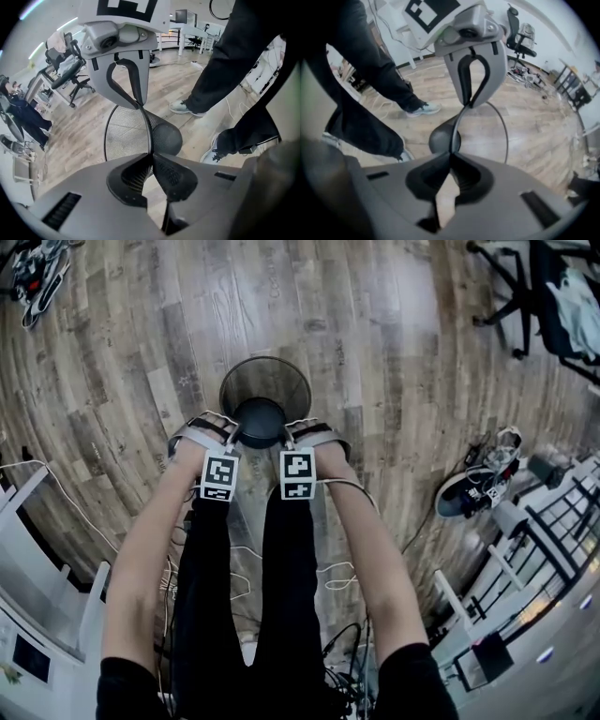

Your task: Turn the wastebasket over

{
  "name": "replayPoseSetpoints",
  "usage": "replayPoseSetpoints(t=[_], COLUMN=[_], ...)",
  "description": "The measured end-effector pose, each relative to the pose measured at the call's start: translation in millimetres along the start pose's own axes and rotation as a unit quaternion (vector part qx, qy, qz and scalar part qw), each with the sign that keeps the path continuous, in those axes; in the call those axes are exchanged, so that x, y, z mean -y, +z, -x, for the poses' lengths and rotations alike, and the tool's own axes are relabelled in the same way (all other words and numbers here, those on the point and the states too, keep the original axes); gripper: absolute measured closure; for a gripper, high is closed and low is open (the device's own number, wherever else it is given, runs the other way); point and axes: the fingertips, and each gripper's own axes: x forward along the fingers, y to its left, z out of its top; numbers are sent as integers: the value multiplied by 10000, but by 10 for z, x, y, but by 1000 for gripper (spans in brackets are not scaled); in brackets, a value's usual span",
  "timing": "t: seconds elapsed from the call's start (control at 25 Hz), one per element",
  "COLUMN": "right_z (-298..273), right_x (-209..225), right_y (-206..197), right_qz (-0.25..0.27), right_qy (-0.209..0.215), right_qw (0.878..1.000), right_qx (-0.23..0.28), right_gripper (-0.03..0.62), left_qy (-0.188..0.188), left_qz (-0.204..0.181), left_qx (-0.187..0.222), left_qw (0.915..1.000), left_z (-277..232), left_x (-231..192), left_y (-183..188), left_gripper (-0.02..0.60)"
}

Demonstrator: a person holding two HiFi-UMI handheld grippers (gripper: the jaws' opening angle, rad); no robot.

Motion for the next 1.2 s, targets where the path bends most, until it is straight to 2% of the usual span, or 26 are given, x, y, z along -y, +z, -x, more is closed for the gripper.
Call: replayPoseSetpoints(t=[0.12,0.2,0.44,0.6,0.68,0.8,1.04,1.2], right_z=[-68,-151,-418,-511,-557,-608,-698,-736], right_x=[38,-16,-420,-707,-779,-882,-1016,-1077], right_y=[-33,-42,65,125,150,165,193,218], right_qz=[179,248,315,338,328,325,392,358], right_qy=[-350,-448,-417,-277,-254,-217,-70,7], right_qw=[9990,9983,9980,9985,9986,9988,9989,9991], right_qx=[-203,-282,-344,-333,-331,-279,-250,-217], right_gripper=[545,545,546,546,546,545,545,543], left_qy=[342,383,640,643,767,516,-178,-448], left_qz=[11,106,351,295,205,311,-258,-271], left_qx=[-153,-112,261,214,142,277,-181,-283], left_qw=[9993,9991,9970,9973,9967,9978,9993,9982], left_z=[-63,-129,-285,-343,-366,-404,-466,-497], left_x=[-21,79,495,719,723,879,1147,1250], left_y=[-17,32,222,285,268,316,165,136], left_gripper=[518,518,518,517,517,517,517,517])
